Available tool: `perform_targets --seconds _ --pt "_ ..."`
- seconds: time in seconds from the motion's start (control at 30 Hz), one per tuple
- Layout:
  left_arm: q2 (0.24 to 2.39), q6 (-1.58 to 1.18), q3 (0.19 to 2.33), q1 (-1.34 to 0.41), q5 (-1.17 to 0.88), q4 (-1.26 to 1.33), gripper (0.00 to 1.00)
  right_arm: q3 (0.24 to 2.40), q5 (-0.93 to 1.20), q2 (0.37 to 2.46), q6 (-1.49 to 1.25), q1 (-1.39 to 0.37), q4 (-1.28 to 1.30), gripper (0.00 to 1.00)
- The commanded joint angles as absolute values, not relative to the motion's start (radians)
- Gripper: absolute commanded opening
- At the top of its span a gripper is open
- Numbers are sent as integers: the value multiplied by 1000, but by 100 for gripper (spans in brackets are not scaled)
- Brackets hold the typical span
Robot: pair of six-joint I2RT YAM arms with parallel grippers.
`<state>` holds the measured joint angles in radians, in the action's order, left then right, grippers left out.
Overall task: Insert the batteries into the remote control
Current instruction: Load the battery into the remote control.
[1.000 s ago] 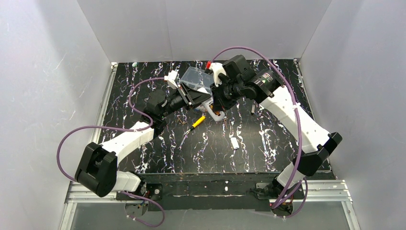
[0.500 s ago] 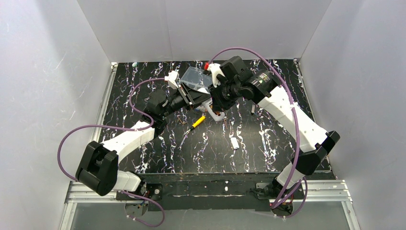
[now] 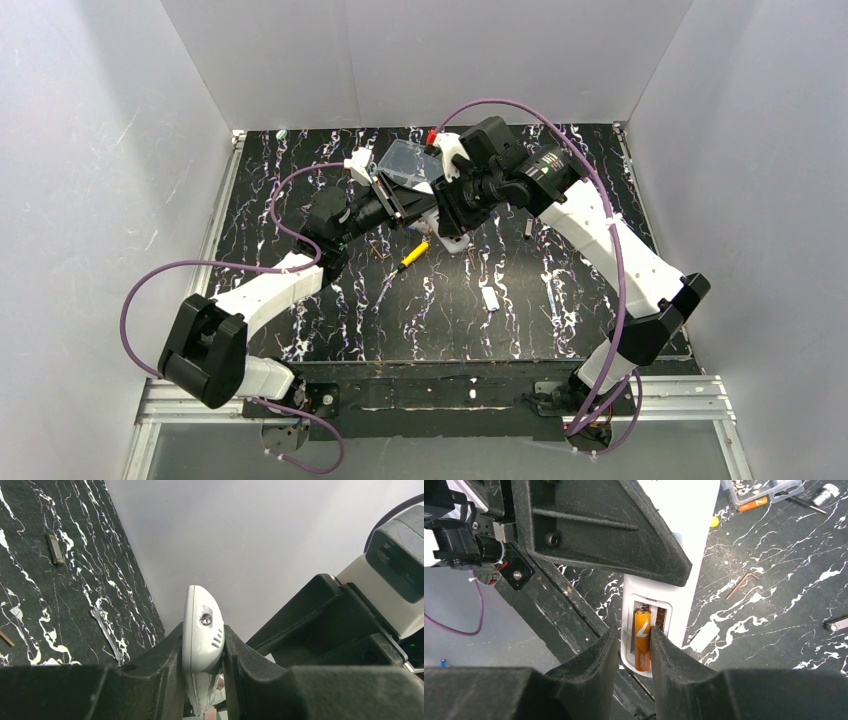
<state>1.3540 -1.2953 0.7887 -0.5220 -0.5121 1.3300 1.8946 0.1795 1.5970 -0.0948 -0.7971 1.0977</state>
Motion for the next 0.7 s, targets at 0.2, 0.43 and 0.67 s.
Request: perform_targets --seconds 0.2,0.43,0.67 --pt "1336 -1315 826 -531 -542 1473 0 1922 213 1580 -127 -798 1064 39" --pt "1337 -1318 817 -531 -540 1481 0 1926 193 1565 -146 -798 1069 40" --pt "1340 -1318 810 -530 -532 1483 0 1921 185 1550 -157 -798 1064 41"
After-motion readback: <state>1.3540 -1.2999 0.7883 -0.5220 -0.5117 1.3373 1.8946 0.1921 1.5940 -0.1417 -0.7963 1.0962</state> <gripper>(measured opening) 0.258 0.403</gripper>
